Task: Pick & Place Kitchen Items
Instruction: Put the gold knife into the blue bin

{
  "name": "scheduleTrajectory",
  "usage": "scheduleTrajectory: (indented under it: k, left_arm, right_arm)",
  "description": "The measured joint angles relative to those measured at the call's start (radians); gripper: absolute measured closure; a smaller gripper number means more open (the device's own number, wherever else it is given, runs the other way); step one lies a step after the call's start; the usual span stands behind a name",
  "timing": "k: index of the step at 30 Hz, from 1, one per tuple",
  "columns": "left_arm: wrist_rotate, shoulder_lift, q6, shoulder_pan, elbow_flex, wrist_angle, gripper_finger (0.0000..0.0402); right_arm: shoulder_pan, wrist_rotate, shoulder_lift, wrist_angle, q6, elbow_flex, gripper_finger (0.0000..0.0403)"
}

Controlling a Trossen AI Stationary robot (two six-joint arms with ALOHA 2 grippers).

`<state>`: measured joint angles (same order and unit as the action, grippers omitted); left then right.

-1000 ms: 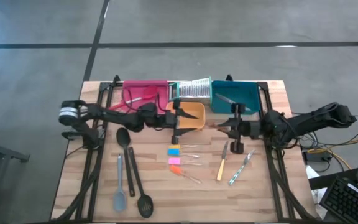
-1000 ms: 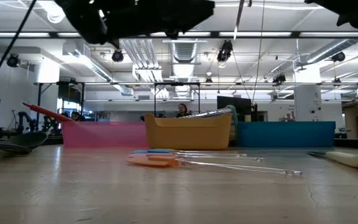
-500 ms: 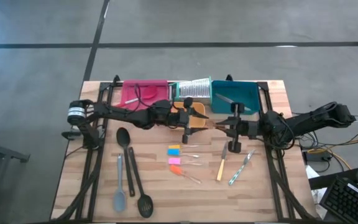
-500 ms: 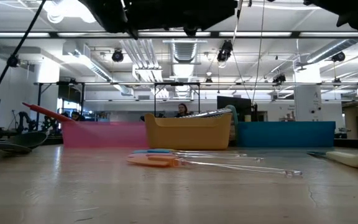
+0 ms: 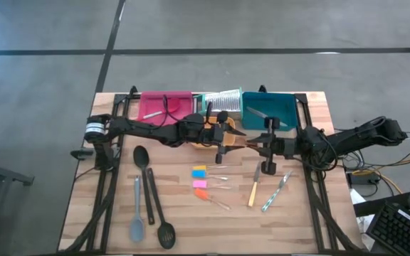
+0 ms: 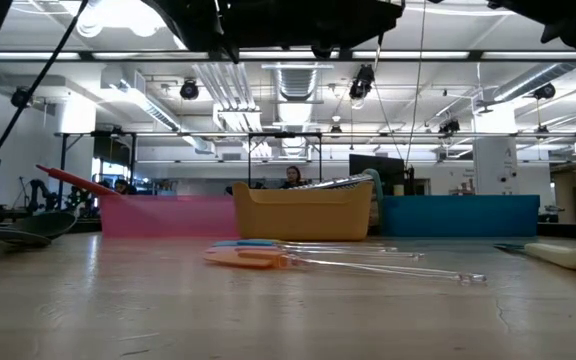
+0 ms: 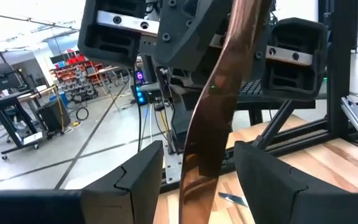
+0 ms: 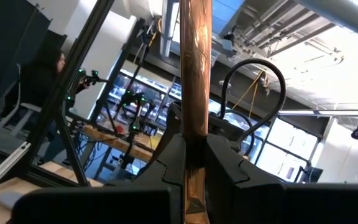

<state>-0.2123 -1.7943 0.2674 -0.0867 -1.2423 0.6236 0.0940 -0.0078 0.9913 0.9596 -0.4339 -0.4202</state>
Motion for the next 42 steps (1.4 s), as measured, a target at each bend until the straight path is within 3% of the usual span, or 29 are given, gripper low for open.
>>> scheduleTrajectory:
  k: [5,11,18,22,30,35,42]
  left_arm:
    - [0.0,0.0,0.027,0.0,0.0,-0.015,0.0229]
    - [-0.007,0.0,0.058,0.0,-0.001,-0.03,0.033]
    - [-0.005,0.0,0.066,0.001,-0.001,-0.038,0.033]
    - [-0.001,0.015,0.067,0.001,-0.003,-0.088,0.033]
    - [0.04,0.138,0.107,0.0,-0.041,-0.445,0.033]
    - [0.145,0.247,0.132,0.001,-0.096,-0.757,0.033]
    - [0.209,0.342,0.092,0.001,-0.233,-1.221,0.033]
  right_arm:
    - [0.0,0.0,0.0,-0.001,0.0,0.0,0.0379]
    - [0.0,0.0,0.0,-0.004,0.014,0.0,0.038]
    - [0.0,0.001,0.0,-0.006,0.014,0.0,0.0379]
    - [0.0,0.001,0.0,-0.01,0.015,0.0,0.0352]
    - [0.0,0.017,-0.035,-0.078,0.011,-0.002,0.0284]
    - [0.0,0.097,-0.089,-0.177,0.017,-0.002,0.0262]
    - [0.0,0.143,-0.176,-0.368,0.142,-0.002,0.024]
